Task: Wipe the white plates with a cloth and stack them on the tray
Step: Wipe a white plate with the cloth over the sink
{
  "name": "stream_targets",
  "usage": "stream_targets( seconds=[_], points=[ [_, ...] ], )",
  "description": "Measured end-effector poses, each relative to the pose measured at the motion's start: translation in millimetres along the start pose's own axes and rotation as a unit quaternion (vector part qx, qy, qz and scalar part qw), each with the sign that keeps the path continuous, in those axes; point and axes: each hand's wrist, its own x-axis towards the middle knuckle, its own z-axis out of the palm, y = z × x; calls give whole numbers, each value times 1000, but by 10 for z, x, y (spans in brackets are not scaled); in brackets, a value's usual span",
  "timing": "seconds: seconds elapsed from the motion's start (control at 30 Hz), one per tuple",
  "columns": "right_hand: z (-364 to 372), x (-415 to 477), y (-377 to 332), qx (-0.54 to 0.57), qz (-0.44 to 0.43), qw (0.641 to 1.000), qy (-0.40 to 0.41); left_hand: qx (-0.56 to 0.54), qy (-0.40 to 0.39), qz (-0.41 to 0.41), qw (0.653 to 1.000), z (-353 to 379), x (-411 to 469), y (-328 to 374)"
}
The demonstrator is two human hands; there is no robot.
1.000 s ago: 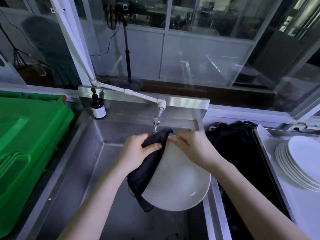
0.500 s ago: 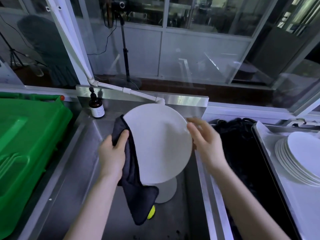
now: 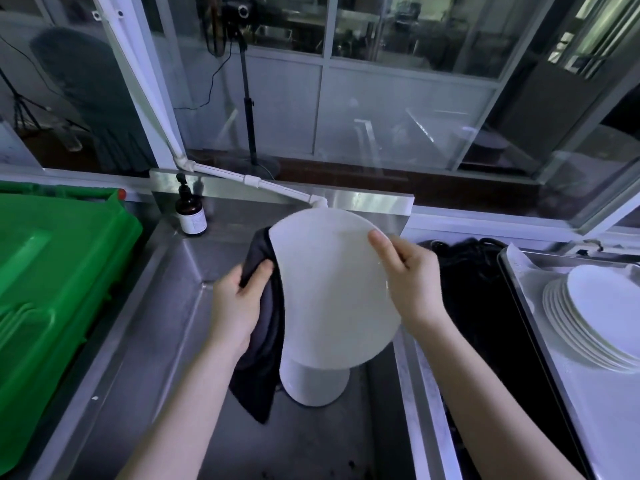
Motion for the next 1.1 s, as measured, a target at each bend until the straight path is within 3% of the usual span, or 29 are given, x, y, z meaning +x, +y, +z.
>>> stream_targets(
  seconds=[0.13,0.27,0.33,0.4,0.47,0.57,0.7,0.8,0.87,0.97,1.03,1.1],
  points=[
    [10,-13,-4,-29,-28,999,-29,57,-20,22,998,-89,62,84],
    [40,66,-153,-158,-151,961,-171,184,-135,137,964,-48,66,234],
    [51,52,-169,-172,-186,947,-196,208,-183,159,948,-17,33,269],
    [-18,59,-147,-150,-168,960,-163,156,-167,126,965,-26,-10,221],
    [-79,71,-96,-96,-105,986,-87,68,-90,55,992,-44,-58,138],
    [-87,61,-37,-56,-52,997,-22,19,-22,-12,999,-53,-72,48],
    [-93,88,-101,-105,-95,985,-98,70,-57,42,995,-71,-35,147],
    [8,45,-198,-152,-167,954,-195,165,-144,123,968,-7,-30,241],
    [31,35,-186,-157,-173,951,-203,189,-162,133,959,26,-22,244],
    [-57,65,-103,-114,-110,980,-120,85,-76,68,991,46,-46,160],
    [-13,-10,-39,-42,-40,998,3,-19,21,-14,999,117,-96,70],
    [169,-192,2,73,70,986,130,-78,102,-82,988,218,-151,-2]
  ],
)
